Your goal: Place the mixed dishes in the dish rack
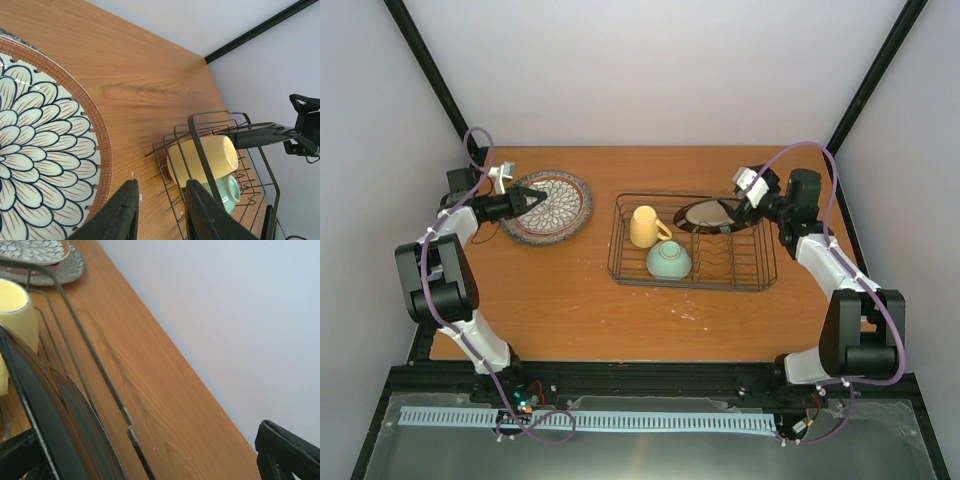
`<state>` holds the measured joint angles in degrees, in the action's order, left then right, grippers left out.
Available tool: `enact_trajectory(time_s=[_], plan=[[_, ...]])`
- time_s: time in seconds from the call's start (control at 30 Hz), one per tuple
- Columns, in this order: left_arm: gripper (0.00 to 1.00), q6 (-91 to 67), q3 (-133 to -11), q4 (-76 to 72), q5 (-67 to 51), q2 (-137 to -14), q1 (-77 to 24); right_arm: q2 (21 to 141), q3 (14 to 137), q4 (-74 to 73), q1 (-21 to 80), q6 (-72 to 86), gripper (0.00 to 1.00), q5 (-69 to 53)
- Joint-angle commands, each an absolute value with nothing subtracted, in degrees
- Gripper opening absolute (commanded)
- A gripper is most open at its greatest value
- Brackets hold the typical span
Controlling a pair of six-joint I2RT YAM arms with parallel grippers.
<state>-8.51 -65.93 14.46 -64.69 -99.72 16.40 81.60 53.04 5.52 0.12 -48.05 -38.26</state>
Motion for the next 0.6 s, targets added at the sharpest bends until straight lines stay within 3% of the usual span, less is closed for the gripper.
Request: enact_trajectory(time_s=[0.0,0.4,0.57], plan=[[0.27,-9.13,-68.28,13.39,-64.99,-100.28,16.87,82.21,51.56,17.22,1.13,-39.43,1.0,-34.17],[0.27,-8.56,-67.98,14.33,-63.98,-100.92,17.2,86.85,53.61,19.82,2.81,-35.71,1.0,-30.22],[0.31,-10.46,-66.93,13.0,-62.77,-100.6,18.73,83.36,48.33,29.66,2.82,-31.35,1.0,-33.38]])
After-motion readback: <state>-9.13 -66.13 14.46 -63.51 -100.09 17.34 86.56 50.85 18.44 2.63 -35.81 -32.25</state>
